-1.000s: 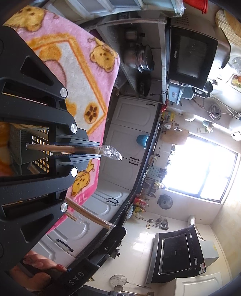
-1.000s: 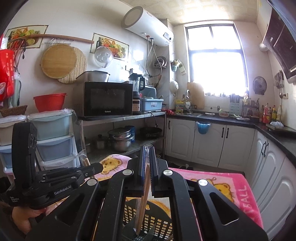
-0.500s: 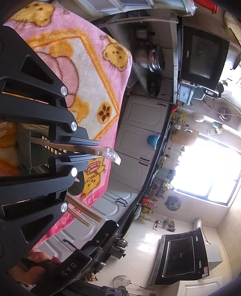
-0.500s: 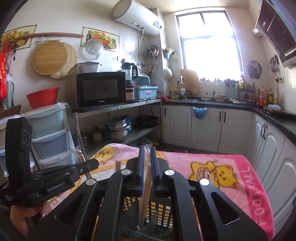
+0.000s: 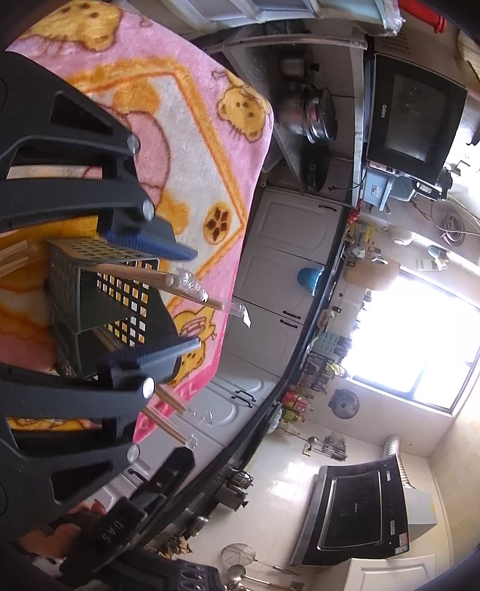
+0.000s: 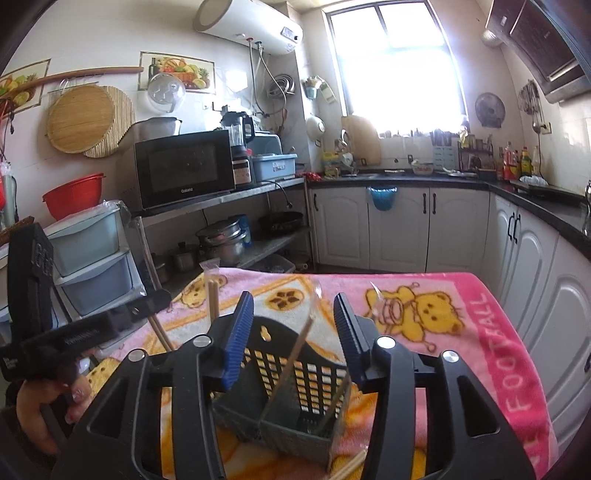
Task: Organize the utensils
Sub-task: 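Open the left tool over the caddy while the right tool releases its chopstick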
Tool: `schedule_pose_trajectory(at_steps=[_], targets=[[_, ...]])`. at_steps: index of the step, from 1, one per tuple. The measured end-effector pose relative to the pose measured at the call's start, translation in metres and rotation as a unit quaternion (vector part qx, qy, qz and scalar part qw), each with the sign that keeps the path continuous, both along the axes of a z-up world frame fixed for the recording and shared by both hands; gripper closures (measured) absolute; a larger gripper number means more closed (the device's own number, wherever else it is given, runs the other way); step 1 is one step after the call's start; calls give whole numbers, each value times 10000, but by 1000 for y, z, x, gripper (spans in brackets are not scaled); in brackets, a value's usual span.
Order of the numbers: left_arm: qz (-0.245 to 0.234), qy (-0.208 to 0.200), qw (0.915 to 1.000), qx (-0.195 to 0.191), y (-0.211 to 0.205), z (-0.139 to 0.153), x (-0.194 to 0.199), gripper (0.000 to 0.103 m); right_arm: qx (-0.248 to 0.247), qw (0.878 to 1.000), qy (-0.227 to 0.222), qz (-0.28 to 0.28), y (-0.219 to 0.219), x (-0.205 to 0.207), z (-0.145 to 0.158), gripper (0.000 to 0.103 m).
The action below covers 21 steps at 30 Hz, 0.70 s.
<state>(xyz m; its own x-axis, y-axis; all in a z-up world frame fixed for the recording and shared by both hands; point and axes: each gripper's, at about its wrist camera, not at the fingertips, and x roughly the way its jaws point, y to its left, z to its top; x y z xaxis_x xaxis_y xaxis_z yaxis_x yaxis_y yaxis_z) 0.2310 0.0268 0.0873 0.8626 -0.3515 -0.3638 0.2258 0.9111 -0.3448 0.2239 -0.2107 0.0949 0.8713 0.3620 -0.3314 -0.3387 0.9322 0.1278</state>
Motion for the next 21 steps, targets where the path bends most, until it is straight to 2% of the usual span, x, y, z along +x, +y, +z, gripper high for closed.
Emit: schedule_pose_trajectory(at_steps=[6, 10, 13, 21], targets=[[53, -3, 10000, -19, 4, 1, -9, 43, -4, 10000, 30, -17, -5, -10, -3, 49], [87, -95, 9999, -42, 8, 3, -16, 23, -77, 10000, 23, -31, -4, -15, -4, 45], [129, -166, 9998, -48, 11, 5, -23, 14, -81, 10000, 39, -30, -6, -19, -5, 43], [187, -180, 9996, -88, 16, 3, -37, 11, -119, 9999, -17, -17, -6, -32, -2, 38]])
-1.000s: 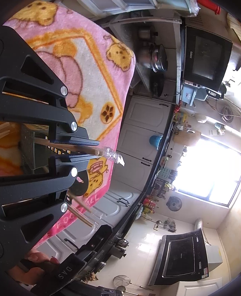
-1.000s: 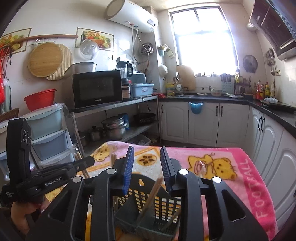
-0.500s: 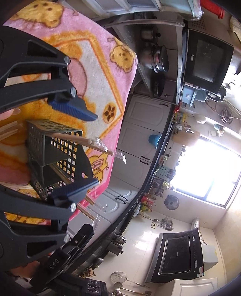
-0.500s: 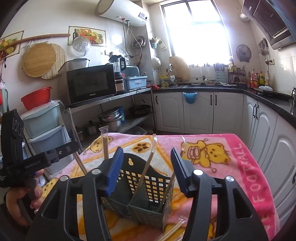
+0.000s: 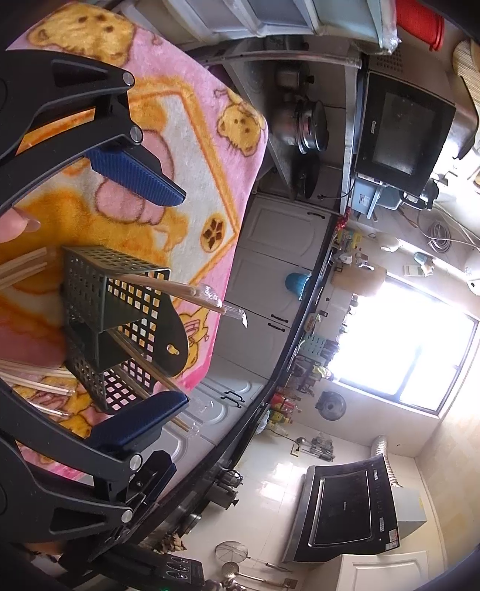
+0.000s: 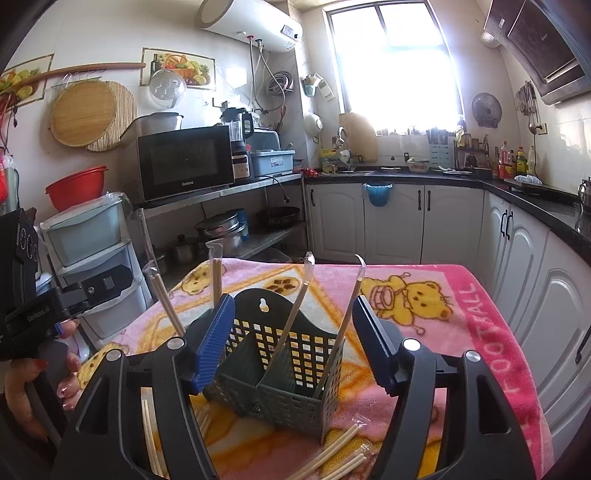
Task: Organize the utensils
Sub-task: 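Open the left tool over the caddy while the right tool releases its chopstick, then withdraw both open tools from the caddy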
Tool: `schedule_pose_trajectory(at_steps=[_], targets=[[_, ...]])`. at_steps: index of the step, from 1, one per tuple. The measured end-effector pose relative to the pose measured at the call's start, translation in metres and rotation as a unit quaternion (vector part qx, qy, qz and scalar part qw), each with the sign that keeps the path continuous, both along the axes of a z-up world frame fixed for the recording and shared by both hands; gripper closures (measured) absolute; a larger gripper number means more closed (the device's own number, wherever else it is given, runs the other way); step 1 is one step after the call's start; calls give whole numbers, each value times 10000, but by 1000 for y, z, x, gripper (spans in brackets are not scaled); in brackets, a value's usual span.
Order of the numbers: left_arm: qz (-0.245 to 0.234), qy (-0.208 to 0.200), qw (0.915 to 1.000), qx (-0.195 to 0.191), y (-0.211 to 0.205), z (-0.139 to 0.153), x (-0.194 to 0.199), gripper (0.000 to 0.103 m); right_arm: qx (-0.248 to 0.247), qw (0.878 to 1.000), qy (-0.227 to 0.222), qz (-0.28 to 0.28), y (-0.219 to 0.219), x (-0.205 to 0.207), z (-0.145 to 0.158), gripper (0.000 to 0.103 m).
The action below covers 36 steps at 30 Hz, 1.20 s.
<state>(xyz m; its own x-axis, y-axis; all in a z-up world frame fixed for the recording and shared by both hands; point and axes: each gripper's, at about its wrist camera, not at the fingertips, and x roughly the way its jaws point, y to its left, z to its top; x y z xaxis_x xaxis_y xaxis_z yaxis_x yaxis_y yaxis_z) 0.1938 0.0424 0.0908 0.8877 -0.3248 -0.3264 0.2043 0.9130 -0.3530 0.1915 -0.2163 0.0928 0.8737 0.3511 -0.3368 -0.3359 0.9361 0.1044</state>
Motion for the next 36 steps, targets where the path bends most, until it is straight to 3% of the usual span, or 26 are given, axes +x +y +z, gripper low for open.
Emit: schedule_pose_trajectory(at_steps=[16, 36], targets=[[34, 119, 9999, -43, 3, -9, -21, 11, -119, 9998, -52, 147, 5, -28, 0, 36], [163, 426, 9989, -53, 15, -32, -43, 11, -234, 9991, 220, 286, 10, -52, -17, 36]])
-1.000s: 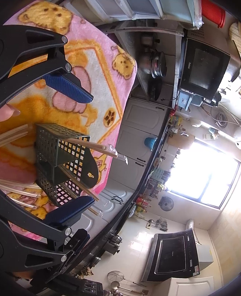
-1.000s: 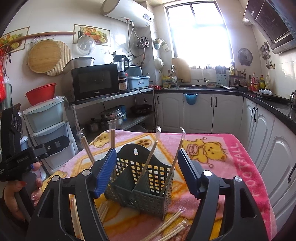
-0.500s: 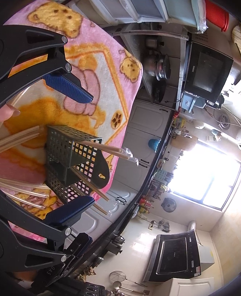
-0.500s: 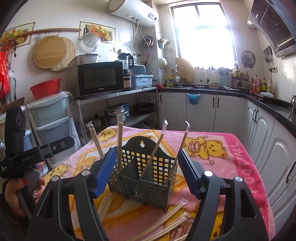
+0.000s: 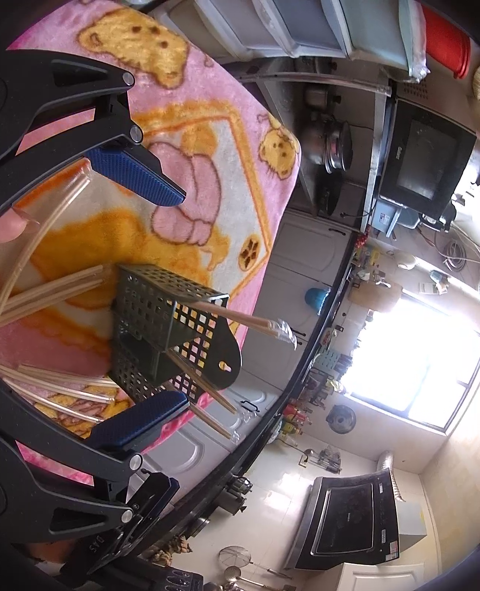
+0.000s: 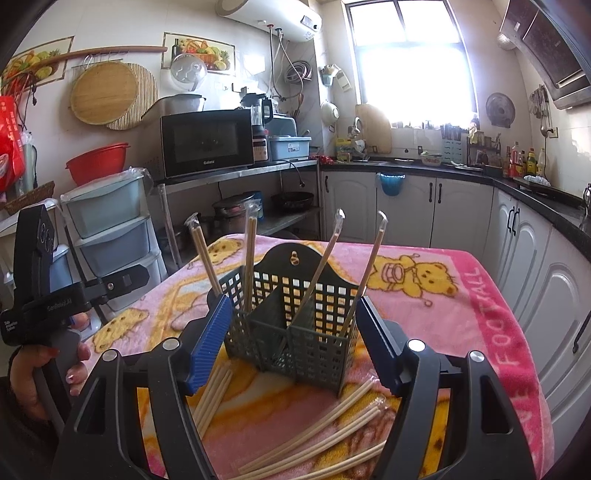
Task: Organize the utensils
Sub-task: 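Withdraw both open tools from the caddy, then lower both open tools toward the wrapped chopsticks lying on the blanket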
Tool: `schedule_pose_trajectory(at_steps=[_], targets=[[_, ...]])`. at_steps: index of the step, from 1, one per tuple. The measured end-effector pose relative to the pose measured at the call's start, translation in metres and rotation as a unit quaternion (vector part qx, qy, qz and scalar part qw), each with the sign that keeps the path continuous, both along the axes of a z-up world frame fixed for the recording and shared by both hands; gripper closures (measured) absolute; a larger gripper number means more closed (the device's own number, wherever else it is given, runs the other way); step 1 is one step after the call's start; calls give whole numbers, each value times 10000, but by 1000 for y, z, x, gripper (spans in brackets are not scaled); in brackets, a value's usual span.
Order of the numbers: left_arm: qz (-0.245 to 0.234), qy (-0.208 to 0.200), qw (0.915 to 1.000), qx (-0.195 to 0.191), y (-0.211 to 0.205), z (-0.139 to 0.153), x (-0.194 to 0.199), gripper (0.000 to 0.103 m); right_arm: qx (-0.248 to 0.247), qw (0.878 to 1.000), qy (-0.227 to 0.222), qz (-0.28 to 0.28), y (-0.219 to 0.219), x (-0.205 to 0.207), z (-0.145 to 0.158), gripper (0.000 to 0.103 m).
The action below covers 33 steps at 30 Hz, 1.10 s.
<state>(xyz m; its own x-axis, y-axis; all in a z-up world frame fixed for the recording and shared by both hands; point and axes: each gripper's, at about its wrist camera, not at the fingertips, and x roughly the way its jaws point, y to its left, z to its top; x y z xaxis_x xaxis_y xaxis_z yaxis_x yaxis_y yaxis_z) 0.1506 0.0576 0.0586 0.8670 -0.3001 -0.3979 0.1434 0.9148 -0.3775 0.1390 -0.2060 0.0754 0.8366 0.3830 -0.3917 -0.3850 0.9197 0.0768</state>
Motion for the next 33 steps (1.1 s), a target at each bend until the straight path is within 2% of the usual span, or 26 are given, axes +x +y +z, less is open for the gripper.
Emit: schedule_pose_trajectory(at_steps=[11, 20, 33], targets=[[73, 328, 9994, 12, 6, -19, 1, 11, 20, 9993, 379, -65, -7, -5, -20, 36], [-59, 657, 9978, 94, -1, -39, 2, 11, -16, 9978, 653, -130, -14, -8, -39, 36], [12, 1245, 9922, 56, 3, -76, -7, 12, -11, 9934, 1109, -293, -26, -2, -71, 36]])
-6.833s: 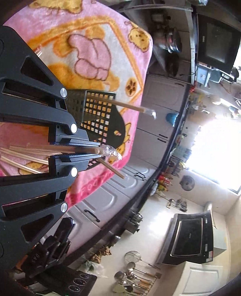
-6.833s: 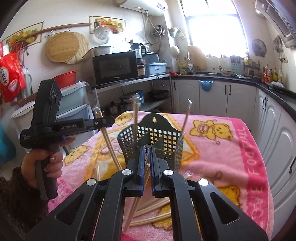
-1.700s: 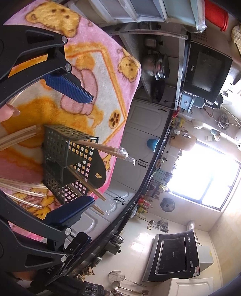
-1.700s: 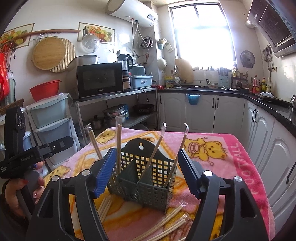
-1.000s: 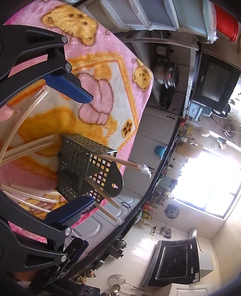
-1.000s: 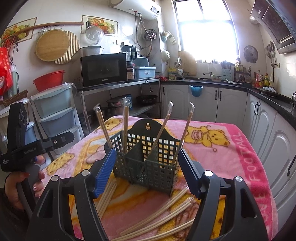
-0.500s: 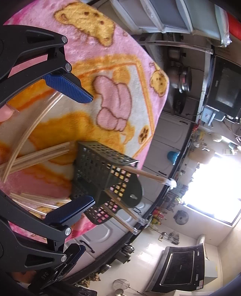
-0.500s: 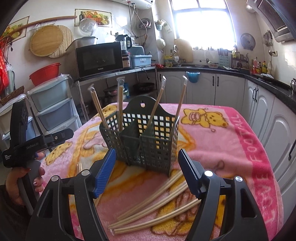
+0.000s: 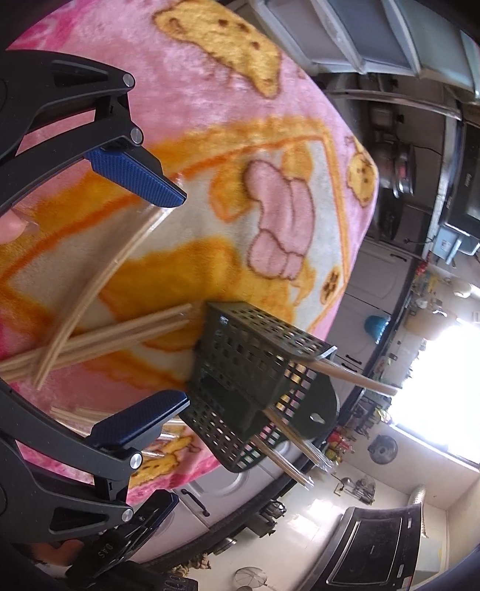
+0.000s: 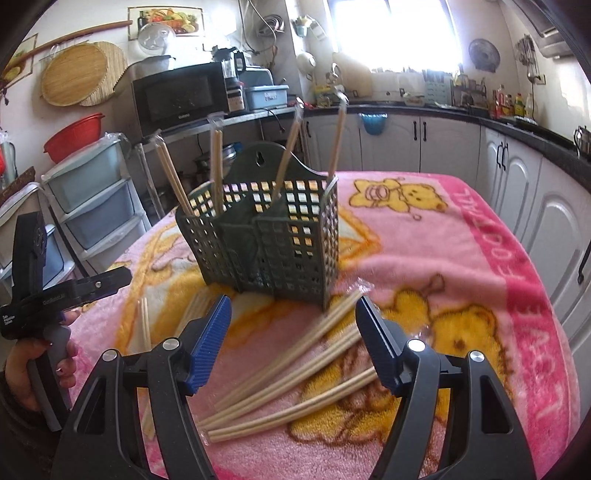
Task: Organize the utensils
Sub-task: 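Lower both open tools toward the wrapped chopsticks lying on the blanket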
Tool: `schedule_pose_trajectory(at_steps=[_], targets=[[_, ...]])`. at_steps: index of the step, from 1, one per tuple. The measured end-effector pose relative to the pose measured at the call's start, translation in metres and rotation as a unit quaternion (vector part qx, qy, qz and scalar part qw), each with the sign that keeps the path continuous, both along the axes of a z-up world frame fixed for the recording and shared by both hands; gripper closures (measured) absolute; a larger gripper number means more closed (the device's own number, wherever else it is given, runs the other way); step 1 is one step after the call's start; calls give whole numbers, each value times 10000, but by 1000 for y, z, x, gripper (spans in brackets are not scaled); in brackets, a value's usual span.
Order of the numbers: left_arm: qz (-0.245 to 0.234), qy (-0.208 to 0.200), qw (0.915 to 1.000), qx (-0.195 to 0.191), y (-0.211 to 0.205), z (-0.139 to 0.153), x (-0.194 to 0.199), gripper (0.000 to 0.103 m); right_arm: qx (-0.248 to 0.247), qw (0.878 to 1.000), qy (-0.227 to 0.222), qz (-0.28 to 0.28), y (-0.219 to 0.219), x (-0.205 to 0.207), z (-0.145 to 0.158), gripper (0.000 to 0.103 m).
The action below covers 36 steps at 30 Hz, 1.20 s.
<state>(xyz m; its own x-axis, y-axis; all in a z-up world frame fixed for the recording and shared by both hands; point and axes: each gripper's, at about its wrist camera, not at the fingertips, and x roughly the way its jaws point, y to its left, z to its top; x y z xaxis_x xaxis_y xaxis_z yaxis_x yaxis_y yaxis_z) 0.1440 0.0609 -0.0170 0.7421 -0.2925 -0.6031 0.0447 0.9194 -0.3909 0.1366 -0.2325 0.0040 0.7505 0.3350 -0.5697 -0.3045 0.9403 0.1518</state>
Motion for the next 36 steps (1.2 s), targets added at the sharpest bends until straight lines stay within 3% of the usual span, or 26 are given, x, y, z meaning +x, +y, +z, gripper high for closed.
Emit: schedule_pose_trajectory(at_steps=[6, 13, 20, 26, 36], targets=[[55, 236, 9997, -96, 7, -16, -2, 14, -11, 9999, 152, -36, -3, 4, -11, 36], [306, 562, 9976, -258, 21, -33, 6, 27, -74, 9996, 276, -42, -3, 11, -20, 36], [500, 858, 9928, -670, 38, -48, 25, 37, -101, 9987, 464, -167, -12, 25, -28, 36], [602, 907, 9927, -521, 39, -49, 37, 51, -211, 9966, 715, -353, -24, 44, -37, 39], [752, 901, 9927, -268, 46, -52, 47, 77, -287, 9901, 1277, -498, -35, 88, -61, 53]])
